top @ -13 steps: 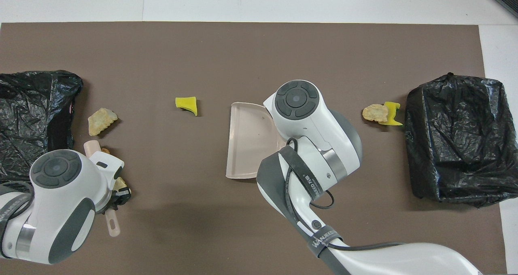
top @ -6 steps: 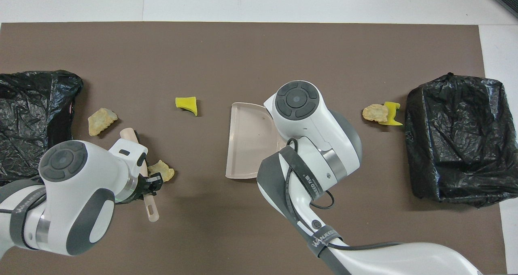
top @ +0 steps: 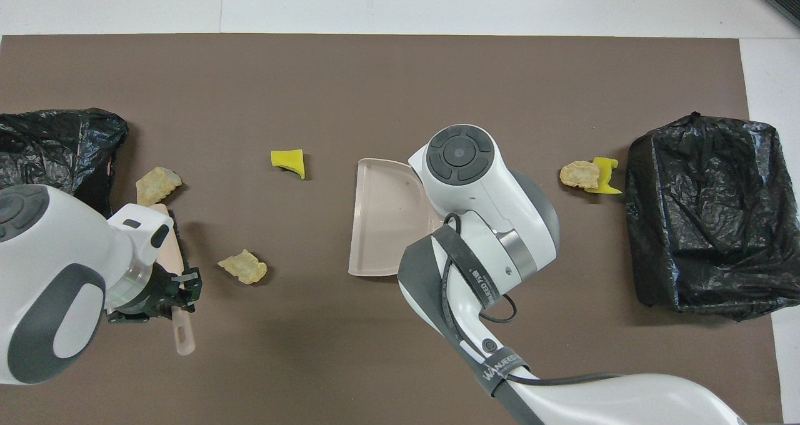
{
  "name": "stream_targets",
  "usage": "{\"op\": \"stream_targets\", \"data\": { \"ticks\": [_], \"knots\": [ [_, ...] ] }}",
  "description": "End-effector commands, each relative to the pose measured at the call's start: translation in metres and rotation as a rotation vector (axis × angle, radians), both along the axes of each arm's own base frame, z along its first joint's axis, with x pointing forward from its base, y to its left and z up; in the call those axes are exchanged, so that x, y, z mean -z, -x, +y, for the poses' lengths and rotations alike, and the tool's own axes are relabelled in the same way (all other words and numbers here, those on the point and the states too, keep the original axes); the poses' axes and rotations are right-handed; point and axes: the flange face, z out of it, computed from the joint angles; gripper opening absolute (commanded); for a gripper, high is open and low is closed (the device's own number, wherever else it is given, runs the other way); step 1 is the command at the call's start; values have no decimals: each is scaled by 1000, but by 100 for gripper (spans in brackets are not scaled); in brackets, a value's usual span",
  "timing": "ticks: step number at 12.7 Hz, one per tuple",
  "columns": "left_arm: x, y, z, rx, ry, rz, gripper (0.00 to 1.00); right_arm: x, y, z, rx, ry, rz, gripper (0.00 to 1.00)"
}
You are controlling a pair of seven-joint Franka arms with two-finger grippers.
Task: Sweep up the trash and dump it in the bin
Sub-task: 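Sweep the bread pieces toward the dustpan with the brush in the left gripper, then push the bread and nugget into the dustpan with the left gripper's brush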
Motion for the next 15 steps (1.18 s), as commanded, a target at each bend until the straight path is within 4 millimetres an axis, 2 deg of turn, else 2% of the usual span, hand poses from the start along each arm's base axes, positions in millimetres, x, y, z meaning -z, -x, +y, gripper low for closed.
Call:
{"op": "stream_targets", "data": {
  "ticks": [1, 4, 7, 8, 9, 12, 15],
  "knots": [
    [6, 37, 44, -4, -34, 0, 0, 8, -1, -2, -1, -24, -6, 0],
    [17, 52, 49, 8, -59, -3, 0, 8, 1, 0, 5, -38, 3, 0],
    [60, 56, 32, 58, -55, -23, 0, 8, 1, 0, 7, -39, 7, 0],
    [62, 53, 22, 83, -51, -35, 0, 8, 0, -2, 10, -39, 7, 0],
    [62, 50, 9, 108, -43, -51, 0, 8, 1, 0, 7, -38, 8, 0],
    [72, 34, -49, 190, 18, -72, 0, 7, 4, 5, 0, -42, 14, 0],
    [69, 26, -99, 238, 78, -83, 0, 4, 11, 13, -44, -38, 17, 0]
  ]
}}
